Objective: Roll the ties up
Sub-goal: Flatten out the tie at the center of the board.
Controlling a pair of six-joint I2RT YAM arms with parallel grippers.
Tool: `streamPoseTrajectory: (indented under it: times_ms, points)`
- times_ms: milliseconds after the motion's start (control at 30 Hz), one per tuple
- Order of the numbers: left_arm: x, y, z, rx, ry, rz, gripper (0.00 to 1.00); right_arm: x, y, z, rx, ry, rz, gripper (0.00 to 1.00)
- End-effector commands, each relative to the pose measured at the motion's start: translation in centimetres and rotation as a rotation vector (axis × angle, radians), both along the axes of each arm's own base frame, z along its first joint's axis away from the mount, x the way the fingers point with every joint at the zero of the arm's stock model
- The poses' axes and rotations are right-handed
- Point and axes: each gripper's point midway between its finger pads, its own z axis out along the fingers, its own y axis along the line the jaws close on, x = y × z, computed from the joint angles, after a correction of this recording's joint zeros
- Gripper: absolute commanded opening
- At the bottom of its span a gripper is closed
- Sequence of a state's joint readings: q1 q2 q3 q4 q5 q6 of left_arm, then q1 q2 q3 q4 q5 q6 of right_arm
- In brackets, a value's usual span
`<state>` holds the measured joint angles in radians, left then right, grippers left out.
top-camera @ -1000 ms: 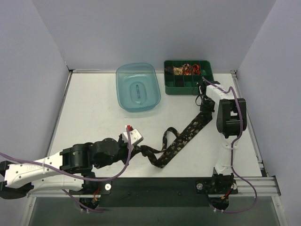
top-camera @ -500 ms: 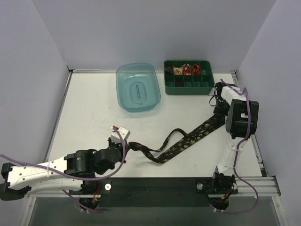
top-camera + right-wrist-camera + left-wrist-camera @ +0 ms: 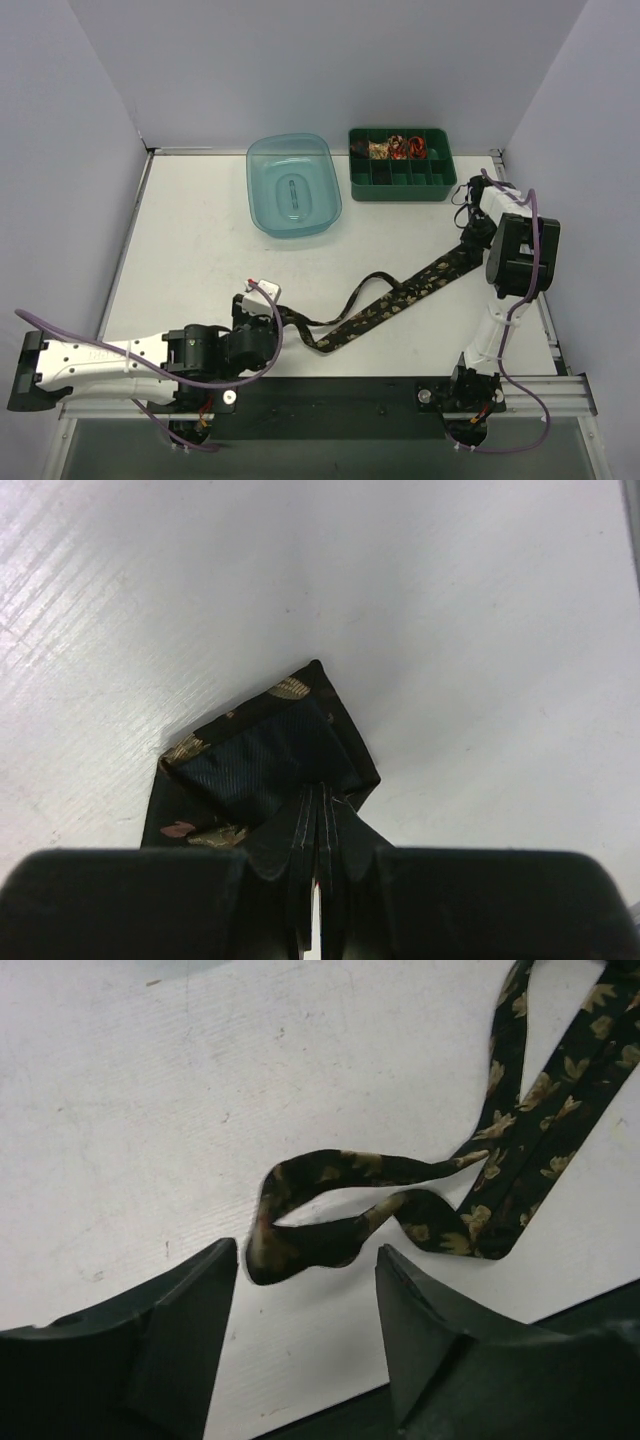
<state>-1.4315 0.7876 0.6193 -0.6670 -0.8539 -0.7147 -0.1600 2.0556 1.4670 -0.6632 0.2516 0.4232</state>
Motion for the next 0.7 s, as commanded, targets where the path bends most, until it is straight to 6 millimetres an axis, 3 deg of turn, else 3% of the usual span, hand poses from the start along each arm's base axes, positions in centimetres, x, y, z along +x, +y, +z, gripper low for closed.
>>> streamPoseTrajectory:
  times_ms: [0,67,200,333,400,533,633,667]
  points:
    - [0.1,0.2,1.5,-0.077,-0.064,0.062,0.77,-0.5,0.6,1.8,0.012,-0.030,-0.005,0.00]
    - [-0.2,0.3,1.8,-0.093,-0.072,0.058,0.87,-0.5,0.6,1.8,0.013,-0.033,-0.005,0.00]
    - [-0.2,0.1,2.3,-0.103,-0.097,0.068,0.88,-0.6,0.5,1.7,0.012,-0.030,-0.006,0.00]
    - [-0.5,-2.0,2.8,-0.131,-0.109,0.037,0.88,-0.6,0.6,1.8,0.014,-0.035,-0.008,0.00]
    - [-0.6,-2.7,2.1,-0.116,-0.099,0.034,0.85,-0.6,0.7,1.8,0.023,-0.040,-0.007,0.00]
    - [-1.0,-3.7,0.8,-0.137,-0.060,0.046,0.71,-0.4,1.1,2.1,0.035,-0.058,0.001,0.00]
    - [-1.3,-4.0,0.2,-0.174,-0.035,0.047,0.48,0.2,1.8,3.3,0.041,-0.106,0.015,0.00]
    - [-1.4,-4.1,0.2,-0.186,-0.032,0.042,0.32,0.3,2.0,3.7,0.041,-0.120,0.019,0.00]
